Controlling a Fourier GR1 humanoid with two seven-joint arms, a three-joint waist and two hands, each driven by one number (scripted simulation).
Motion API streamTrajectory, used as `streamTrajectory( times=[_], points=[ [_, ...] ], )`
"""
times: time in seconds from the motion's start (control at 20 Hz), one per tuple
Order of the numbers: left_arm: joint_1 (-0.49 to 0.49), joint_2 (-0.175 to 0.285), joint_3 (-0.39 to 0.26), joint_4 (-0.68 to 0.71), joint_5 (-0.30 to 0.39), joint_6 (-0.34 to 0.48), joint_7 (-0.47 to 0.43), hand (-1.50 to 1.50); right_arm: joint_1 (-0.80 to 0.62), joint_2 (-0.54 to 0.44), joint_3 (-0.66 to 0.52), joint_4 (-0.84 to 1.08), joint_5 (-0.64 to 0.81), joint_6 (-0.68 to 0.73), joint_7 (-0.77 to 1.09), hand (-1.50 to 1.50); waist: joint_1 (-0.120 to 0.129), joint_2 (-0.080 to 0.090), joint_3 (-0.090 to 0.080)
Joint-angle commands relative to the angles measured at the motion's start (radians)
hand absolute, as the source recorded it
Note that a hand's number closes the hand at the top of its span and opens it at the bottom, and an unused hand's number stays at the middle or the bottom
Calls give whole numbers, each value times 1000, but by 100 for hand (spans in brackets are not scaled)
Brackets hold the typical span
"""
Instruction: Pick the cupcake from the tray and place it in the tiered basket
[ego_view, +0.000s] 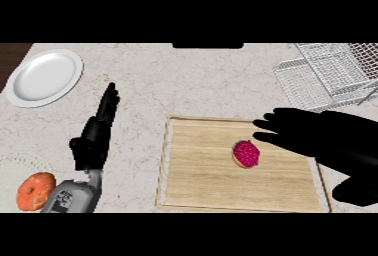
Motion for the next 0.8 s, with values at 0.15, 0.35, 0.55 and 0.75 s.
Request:
streamTrajectory(
  times=[0.15,0.35,0.55,0.75],
  points=[
    [-9,-50,-16,-17,-56,7,42,0,55,44,17,102,163,-115,-84,-150,-3,-1,0],
    [32,-27,20,-63,-41,-35,44,0,21,89,33,189,220,-120,-99,-150,2,-1,0],
    [20,-49,20,-59,-70,-30,41,0,1,128,36,220,224,-66,-90,-150,0,-1,0],
    [-3,-62,70,65,-54,-56,-67,0,3,89,1,248,234,-83,-191,-150,-4,0,0]
  ],
)
